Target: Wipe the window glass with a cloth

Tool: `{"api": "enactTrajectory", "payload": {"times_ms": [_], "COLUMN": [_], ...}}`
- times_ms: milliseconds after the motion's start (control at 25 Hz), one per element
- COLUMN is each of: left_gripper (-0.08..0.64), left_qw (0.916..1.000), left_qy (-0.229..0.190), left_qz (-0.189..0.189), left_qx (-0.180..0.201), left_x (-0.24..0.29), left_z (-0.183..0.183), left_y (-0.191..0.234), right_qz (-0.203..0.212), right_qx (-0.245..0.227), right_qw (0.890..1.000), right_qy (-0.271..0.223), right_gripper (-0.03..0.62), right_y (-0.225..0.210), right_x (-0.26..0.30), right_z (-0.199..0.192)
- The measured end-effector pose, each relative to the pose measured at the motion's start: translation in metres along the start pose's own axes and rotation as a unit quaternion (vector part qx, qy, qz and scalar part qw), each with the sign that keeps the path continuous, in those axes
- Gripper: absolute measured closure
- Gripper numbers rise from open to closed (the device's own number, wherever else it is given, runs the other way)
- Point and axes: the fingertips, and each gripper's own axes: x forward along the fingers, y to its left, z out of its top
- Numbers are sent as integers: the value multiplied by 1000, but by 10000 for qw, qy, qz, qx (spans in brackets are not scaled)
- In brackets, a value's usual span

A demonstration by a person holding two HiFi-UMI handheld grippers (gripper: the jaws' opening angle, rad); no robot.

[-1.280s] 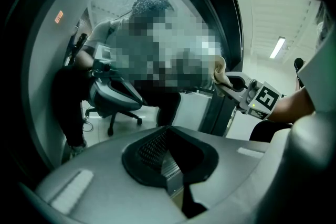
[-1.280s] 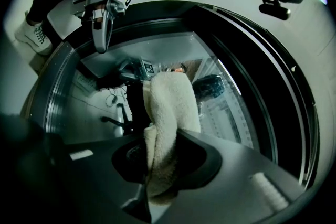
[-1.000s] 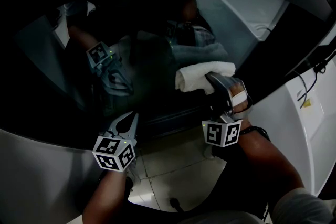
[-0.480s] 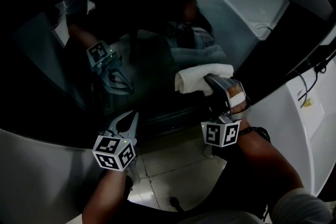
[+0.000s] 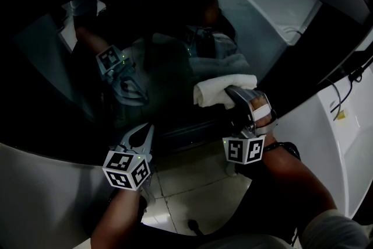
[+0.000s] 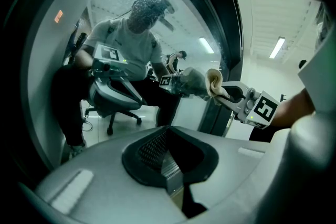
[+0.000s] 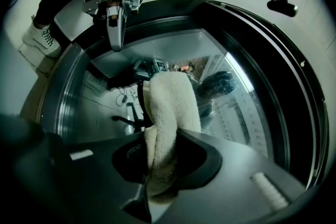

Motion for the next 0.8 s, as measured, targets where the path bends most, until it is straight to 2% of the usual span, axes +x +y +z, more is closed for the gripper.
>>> {"api": "enactTrajectory", "payload": {"times_ms": [800], "left_gripper": [543], "left_qw": [10000], "left_qy": [-22], "left_qz": [15], "left_qx": [-14], "left_x": [-3], "left_z": [5], "left_y": [-5], "right_qz": [609], "right_qx": [-52], "right_qw": [9980], "right_qy": [166], "right_gripper": [509], "right_y": [42], "right_x": [-3], "right_z": [-10]}}
